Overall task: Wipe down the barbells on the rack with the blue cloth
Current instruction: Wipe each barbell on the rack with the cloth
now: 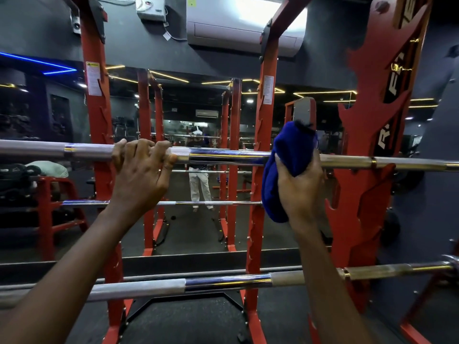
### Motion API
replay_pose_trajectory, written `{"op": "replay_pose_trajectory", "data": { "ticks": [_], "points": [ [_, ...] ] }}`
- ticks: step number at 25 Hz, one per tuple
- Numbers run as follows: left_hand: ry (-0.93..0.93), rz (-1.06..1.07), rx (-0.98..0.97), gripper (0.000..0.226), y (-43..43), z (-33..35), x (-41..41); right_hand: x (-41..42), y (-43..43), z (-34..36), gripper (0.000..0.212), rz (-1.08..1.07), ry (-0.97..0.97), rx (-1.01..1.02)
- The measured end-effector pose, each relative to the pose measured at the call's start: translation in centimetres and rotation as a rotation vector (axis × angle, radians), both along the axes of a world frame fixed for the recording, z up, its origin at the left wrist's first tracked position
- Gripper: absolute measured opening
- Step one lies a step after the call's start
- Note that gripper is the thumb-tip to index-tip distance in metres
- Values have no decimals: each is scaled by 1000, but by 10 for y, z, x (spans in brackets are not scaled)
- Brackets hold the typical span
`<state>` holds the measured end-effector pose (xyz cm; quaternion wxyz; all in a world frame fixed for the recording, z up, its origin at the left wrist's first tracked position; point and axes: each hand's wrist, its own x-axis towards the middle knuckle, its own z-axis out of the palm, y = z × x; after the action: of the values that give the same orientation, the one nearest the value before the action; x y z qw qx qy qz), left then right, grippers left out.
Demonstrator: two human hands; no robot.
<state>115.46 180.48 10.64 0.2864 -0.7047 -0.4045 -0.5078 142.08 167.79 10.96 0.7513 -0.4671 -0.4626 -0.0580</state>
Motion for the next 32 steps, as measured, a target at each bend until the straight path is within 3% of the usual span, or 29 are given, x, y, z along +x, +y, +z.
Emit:
{"op": "replay_pose_trajectory", "data": {
  "ticks": [5, 8, 9, 11, 13, 16, 20, 22, 24, 27, 28, 32],
  "points": [
    [7, -38, -13, 40, -1, 1, -2, -31, 49, 2, 46, -377, -632, -58],
    [15, -56, -20, 41, -2, 1, -3, -28, 46, 13, 59, -336, -878, -161],
    [18, -57, -21, 42, -2, 1, -4, -18, 41, 18, 57, -282, -828, -151],
    [19, -59, -21, 42, -1, 2, -4, 10, 33, 33, 59, -223, -514, -83],
    [7, -59, -15, 42, -1, 1, -2, 26, 32, 46, 63, -347, -286, -68],
    [-9, -58, -10, 43, 0, 0, 0, -3, 41, 49, 59, -516, -480, -234],
    [-3, -59, -61, 41, -3, 2, -2, -43, 42, 29, 43, -344, -920, -224],
    [35, -48, -68, 42, -6, 5, -6, -27, 42, 34, 38, -218, -918, -140],
    [107, -9, -92, 45, -5, 9, -20, 3, 42, 45, 33, -154, -749, -36],
    [157, 53, -125, 49, -1, 13, -46, 21, 45, 57, 22, -251, -614, -97],
    [166, 55, -132, 49, 0, 13, -50, 8, 49, 56, 20, -313, -658, -139],
    [187, 59, -128, 53, 0, 11, -51, -71, 67, 40, 45, -425, -983, -127]
  ]
}}
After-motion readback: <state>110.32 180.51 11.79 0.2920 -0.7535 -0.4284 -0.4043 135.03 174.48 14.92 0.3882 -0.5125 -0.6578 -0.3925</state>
